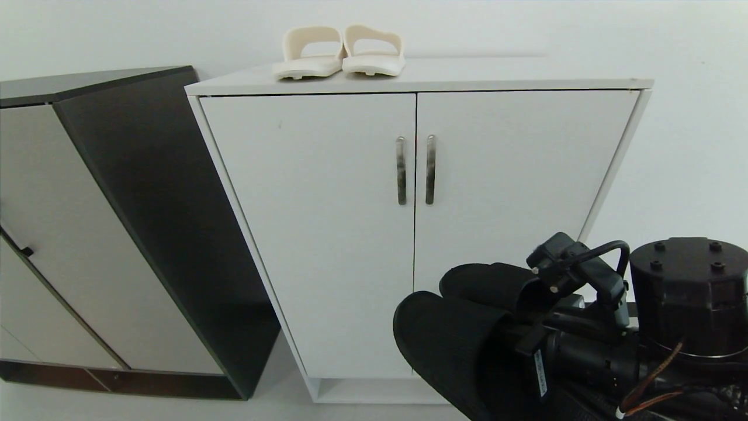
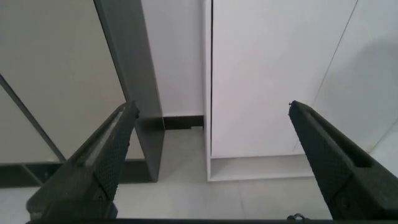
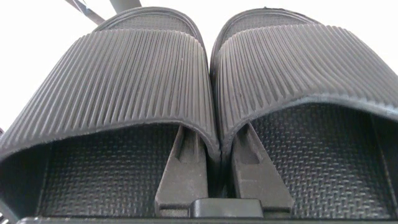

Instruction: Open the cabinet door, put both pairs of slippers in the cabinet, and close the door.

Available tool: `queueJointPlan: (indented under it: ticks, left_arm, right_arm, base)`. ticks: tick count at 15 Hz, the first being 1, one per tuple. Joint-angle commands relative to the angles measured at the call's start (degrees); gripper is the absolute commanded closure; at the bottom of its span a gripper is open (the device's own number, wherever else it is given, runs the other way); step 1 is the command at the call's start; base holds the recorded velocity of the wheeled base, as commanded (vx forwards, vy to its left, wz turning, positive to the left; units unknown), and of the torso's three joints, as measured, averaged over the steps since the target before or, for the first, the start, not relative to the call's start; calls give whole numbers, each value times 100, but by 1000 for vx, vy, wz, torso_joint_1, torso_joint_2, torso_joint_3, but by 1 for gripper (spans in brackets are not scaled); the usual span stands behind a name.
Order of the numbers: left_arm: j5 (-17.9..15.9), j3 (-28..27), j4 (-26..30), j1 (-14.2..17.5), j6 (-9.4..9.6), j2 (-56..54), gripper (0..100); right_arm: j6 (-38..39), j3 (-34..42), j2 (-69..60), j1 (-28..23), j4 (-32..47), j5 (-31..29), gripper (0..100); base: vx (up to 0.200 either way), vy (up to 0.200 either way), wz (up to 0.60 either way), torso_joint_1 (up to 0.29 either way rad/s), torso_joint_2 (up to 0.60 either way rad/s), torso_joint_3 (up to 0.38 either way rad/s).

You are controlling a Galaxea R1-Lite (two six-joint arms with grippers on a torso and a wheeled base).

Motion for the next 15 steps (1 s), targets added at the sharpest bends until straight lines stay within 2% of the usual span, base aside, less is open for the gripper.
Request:
queueJointPlan:
  ticks: [1, 2, 3, 4, 5, 7, 8, 9, 11, 12, 13, 15]
  left_arm:
    - [14, -586, -88, 10, -135, 288, 0]
    - [31, -1175, -97, 10, -566, 674, 0]
    - [-39, -1483, -106, 1, -777, 1193, 0]
    - [-224, -1580, -211, -43, -759, 1791, 0]
    - [-522, -1624, -554, -131, -768, 2406, 0]
    - [-1032, -1676, -1802, -403, -777, 3698, 0]
    - [-1375, -1782, -2654, -641, -794, 4577, 0]
    - [-1577, -1896, -2997, -869, -803, 5043, 0]
    - [-1639, -2520, -3111, -1801, -812, 5816, 0]
    - [-1639, -2731, -3111, -2012, -821, 6001, 0]
    - [-1621, -3302, -3111, -2557, -838, 6528, 0]
    - [-1621, -3812, -3103, -3207, -882, 7126, 0]
  right_arm:
    - [1, 38, 49, -3, -36, 0, 100]
    - [1, 38, 49, -3, -45, 0, 100]
    - [1, 38, 40, -3, -45, -9, 100]
    - [1, 47, 40, -3, -53, -9, 100]
    - [1, 56, 40, -3, -53, -26, 100]
    - [-7, 91, 23, -3, -62, -9, 100]
    - [1, 100, 23, -3, -124, 0, 100]
    - [1, 108, 31, -3, -177, 0, 100]
    - [-7, 161, 49, -3, -203, 0, 100]
    - [-7, 170, 58, -3, -203, 0, 100]
    - [-16, 187, 128, -3, -203, 0, 100]
    - [-25, 196, 286, -3, -308, 9, 100]
  base:
    - [0, 0, 0, 2, 124, 110]
    - [0, 0, 0, 7, 66, 46]
    - [0, 0, 0, 0, 0, 0]
    - [0, 0, 0, 0, 0, 0]
    - [0, 0, 0, 0, 0, 0]
    - [0, 0, 0, 0, 0, 0]
    - [0, 0, 0, 0, 0, 0]
    - [0, 0, 0, 0, 0, 0]
    - [0, 0, 0, 0, 0, 0]
    - [0, 0, 0, 0, 0, 0]
    - [0, 0, 0, 0, 0, 0]
    - [0, 0, 0, 0, 0, 0]
